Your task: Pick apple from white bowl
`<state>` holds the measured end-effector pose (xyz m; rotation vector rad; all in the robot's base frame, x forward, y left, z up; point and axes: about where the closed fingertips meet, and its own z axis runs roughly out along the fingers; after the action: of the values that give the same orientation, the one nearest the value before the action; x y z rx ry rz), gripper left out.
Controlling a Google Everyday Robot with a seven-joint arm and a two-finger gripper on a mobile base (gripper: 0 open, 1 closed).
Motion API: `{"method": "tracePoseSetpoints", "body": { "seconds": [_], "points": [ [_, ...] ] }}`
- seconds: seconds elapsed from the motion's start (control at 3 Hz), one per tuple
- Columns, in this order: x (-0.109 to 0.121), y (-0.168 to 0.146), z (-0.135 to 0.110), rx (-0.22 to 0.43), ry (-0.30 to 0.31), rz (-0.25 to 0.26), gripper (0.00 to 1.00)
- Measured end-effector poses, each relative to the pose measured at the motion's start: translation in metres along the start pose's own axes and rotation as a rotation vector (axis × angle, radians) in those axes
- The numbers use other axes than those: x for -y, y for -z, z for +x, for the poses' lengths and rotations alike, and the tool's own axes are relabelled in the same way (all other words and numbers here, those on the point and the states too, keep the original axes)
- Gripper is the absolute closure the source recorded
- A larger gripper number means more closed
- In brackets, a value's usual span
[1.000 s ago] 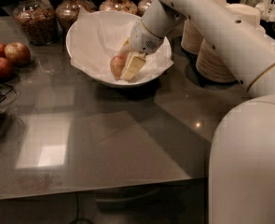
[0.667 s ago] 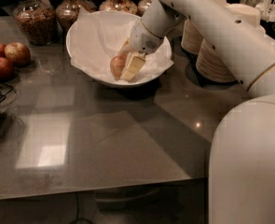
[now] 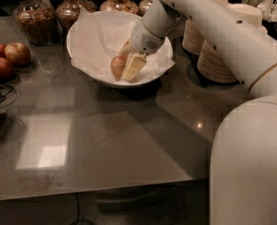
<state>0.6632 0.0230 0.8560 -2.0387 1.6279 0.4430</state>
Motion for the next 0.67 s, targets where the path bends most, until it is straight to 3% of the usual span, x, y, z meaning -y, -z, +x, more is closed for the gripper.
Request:
{"method": "tracePoseSetpoints", "body": {
  "seconds": [0.33, 0.67],
  "points": [
    [0.001, 0.017, -0.026, 0.081, 0.055, 0.026, 1.0],
    [-0.011, 0.057, -0.059, 0.205, 0.147, 0.101, 1.0]
  ]
}}
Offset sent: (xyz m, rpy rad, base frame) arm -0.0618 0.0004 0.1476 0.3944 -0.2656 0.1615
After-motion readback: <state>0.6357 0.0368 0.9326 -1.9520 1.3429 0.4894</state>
